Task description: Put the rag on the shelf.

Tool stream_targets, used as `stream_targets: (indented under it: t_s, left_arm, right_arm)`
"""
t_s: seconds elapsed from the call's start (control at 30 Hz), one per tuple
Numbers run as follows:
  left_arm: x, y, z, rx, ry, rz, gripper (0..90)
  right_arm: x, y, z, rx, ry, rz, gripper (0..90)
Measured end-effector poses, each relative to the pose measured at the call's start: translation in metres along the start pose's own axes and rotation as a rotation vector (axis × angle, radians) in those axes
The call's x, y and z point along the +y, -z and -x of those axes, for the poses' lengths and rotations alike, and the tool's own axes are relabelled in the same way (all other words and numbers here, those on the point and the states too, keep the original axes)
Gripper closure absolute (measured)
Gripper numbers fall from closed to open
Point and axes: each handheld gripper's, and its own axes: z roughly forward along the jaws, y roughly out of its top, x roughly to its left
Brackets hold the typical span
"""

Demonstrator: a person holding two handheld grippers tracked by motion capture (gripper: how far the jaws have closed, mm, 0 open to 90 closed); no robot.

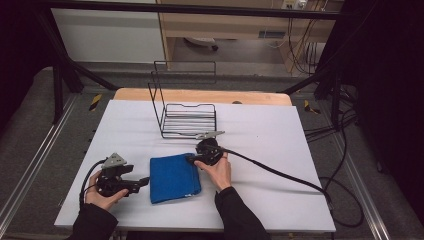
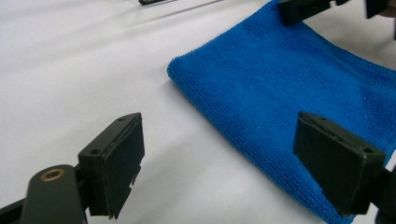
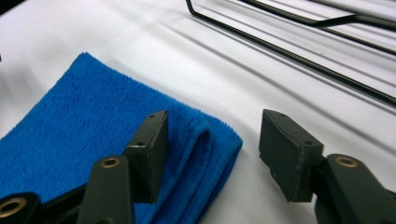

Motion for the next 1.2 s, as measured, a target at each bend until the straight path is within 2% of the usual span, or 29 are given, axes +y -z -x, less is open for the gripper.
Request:
stream_targets:
  t_s: [0.13, 0.17, 0.23, 0.37, 0.43, 0.57, 0.6, 0.7, 0.73, 0.77, 0.9, 0.93, 0.97, 1.03, 1.07, 1.1, 1.2]
  left_arm:
    - [0.0, -0.001, -0.001, 0.0, 0.0, -0.002, 16.4]
    - [0.0, -0.001, 0.0, 0.001, 0.0, -0.003, 16.4]
    - [0.0, -0.001, 0.0, 0.002, -0.002, -0.004, 16.4]
    - [0.0, -0.002, 0.001, 0.003, -0.004, -0.003, 16.4]
    - [0.0, -0.001, 0.0, 0.003, -0.004, -0.003, 16.4]
    - [0.0, -0.001, -0.001, 0.001, 0.001, 0.0, 16.4]
    - [0.0, 0.0, -0.001, 0.0, 0.001, 0.0, 16.4]
    - [0.0, 0.0, 0.0, -0.004, -0.002, 0.002, 16.4]
    - [0.0, -0.001, 0.0, -0.005, -0.004, 0.002, 16.4]
    - [0.0, -0.001, 0.0, -0.006, -0.005, 0.0, 16.3]
    - [0.0, -0.001, 0.0, -0.012, -0.01, -0.002, 16.1]
    - [0.001, -0.001, 0.0, -0.013, -0.009, -0.002, 15.6]
    - [0.001, -0.001, -0.001, -0.014, -0.009, -0.004, 15.6]
    - [0.003, -0.002, -0.002, -0.017, -0.01, -0.003, 15.4]
    - [0.005, -0.002, -0.003, -0.019, -0.011, -0.004, 15.4]
    - [0.007, -0.002, -0.003, -0.017, -0.011, -0.004, 15.4]
    - [0.016, -0.004, -0.005, -0.012, -0.014, -0.004, 15.3]
  right_arm:
    - [-0.002, -0.008, 0.003, 0.029, -0.005, -0.019, 50.4]
    - [-0.004, -0.008, 0.002, 0.022, 0.021, -0.012, 55.8]
    - [-0.005, -0.008, 0.001, 0.028, 0.024, -0.014, 59.3]
    - [-0.007, -0.009, -0.001, 0.064, 0.002, -0.025, 77.9]
    - [-0.007, -0.009, -0.002, 0.076, -0.017, -0.026, 81.8]
    - [-0.007, -0.002, -0.005, 0.027, -0.045, -0.015, 84.0]
    - [-0.007, -0.002, -0.005, 0.027, -0.045, -0.015, 84.0]
    - [-0.009, 0.008, -0.01, -0.038, -0.065, -0.009, 83.9]
    - [-0.009, 0.008, -0.01, -0.038, -0.065, -0.009, 83.9]
    - [-0.011, 0.01, -0.013, -0.066, -0.068, -0.005, 83.4]
    - [-0.013, 0.009, -0.011, -0.069, -0.071, 0.004, 78.6]
    - [-0.013, 0.01, -0.009, -0.057, -0.069, 0.027, 69.9]
    - [-0.013, 0.01, -0.009, -0.057, -0.069, 0.027, 69.9]
    - [-0.012, 0.016, -0.006, -0.053, -0.05, 0.055, 59.8]
    - [-0.011, 0.024, -0.003, -0.048, -0.031, 0.072, 50.3]
    - [-0.011, 0.024, -0.003, -0.048, -0.031, 0.072, 50.3]
    - [-0.01, 0.042, 0.002, -0.034, -0.003, 0.096, 37.0]
